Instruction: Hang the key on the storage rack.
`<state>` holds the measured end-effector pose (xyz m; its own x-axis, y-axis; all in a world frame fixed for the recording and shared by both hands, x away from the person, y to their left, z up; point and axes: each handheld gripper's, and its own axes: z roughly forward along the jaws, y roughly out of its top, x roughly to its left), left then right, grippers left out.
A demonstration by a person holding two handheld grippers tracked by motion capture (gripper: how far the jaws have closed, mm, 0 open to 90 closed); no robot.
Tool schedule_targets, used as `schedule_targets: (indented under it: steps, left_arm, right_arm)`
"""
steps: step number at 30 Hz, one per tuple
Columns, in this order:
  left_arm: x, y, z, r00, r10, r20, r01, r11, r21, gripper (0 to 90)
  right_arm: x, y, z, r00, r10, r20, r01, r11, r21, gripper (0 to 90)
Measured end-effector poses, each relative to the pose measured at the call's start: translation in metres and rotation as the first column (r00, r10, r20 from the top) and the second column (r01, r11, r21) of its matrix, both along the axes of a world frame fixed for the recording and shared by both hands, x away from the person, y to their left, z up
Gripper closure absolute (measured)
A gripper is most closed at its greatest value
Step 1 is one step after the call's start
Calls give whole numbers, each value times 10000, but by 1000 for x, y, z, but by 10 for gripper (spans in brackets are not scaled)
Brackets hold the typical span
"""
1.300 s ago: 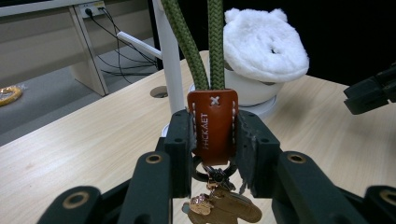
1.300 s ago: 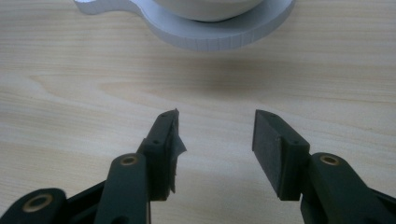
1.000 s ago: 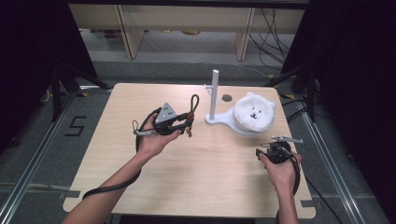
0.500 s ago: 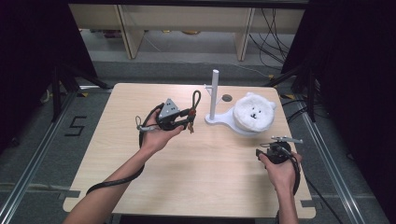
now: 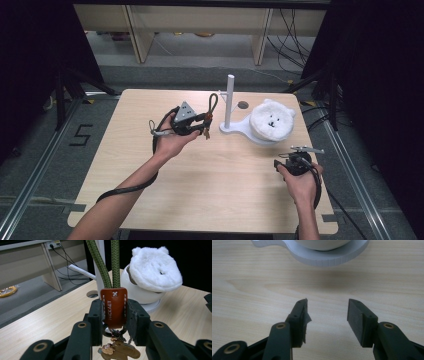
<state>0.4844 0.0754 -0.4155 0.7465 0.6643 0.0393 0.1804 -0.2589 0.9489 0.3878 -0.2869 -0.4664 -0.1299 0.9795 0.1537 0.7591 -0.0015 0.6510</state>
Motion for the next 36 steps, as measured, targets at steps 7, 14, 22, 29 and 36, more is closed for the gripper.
schedule_targets:
  steps: [7,14,22,29,36]
  left_arm:
    - [5,-4,1,10000,64,-61,-64,10000,20,671]
    - [8,-8,2,10000,23,-74,-22,10000,85,671]
    - [14,-12,4,10000,-19,-83,21,9999,154,670]
    - [17,-15,3,9998,49,-171,-47,9999,113,670]
    - [20,-19,4,9997,57,-234,-54,9999,116,670]
  right_arm:
    - [0,0,0,10000,3,-3,-3,10000,18,520]
    - [0,-1,0,10000,20,13,-20,10000,-2,519]
    - [1,-4,0,9996,208,200,-199,9989,-415,519]
    - [2,-4,-1,9987,314,401,-306,9993,-217,518]
    - [2,-4,-2,9988,259,406,-240,9986,-462,518]
